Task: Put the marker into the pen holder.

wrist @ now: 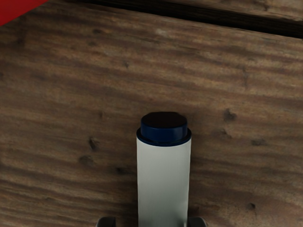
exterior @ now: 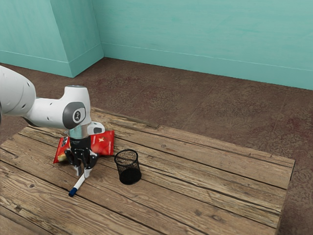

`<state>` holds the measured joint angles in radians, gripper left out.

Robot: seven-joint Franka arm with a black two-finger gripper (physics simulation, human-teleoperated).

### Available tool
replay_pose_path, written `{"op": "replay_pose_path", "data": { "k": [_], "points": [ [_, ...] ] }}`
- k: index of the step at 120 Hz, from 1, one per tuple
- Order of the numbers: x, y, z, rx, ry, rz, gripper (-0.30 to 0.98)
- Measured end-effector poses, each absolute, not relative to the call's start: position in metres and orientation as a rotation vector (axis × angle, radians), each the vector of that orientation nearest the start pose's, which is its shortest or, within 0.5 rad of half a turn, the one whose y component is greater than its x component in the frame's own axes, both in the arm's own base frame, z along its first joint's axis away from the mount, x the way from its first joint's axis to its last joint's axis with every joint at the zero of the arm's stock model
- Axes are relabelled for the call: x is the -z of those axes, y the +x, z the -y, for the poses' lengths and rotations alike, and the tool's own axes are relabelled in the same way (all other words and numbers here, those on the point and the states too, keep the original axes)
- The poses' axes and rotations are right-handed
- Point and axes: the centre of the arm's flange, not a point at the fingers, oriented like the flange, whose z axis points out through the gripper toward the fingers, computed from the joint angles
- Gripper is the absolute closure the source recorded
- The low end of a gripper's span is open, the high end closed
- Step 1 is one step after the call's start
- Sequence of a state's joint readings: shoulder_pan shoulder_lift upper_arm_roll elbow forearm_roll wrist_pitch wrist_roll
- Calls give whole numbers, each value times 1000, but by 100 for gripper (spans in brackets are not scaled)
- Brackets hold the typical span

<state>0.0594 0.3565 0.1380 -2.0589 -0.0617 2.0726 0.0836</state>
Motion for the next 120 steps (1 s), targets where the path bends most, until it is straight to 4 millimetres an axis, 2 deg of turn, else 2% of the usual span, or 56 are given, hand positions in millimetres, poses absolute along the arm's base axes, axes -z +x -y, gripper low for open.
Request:
{"op": "replay_pose_path", "data": {
  "k": [18, 38, 44, 50, 59, 70, 80, 90, 98, 108, 120],
  "points": [
    [-239, 542, -105, -532, -3134, 232, 70],
    [-241, 541, -105, -523, -3127, 226, 76],
    [-251, 542, -103, -490, -3127, 216, 77],
    [-276, 546, -98, -414, -3121, 178, 78],
    [-323, 548, -81, -256, -3095, 73, 79],
    [-371, 550, -37, -23, -3037, -125, 79],
    [-397, 541, 7, 213, -2983, -291, 79],
    [-412, 542, 51, 457, -2936, -431, 79],
    [-422, 545, 77, 619, -2908, -505, 79],
    [-439, 545, 89, 792, -2877, -535, 79],
    [-436, 547, 72, 915, -2864, -484, 79]
  ]
}}
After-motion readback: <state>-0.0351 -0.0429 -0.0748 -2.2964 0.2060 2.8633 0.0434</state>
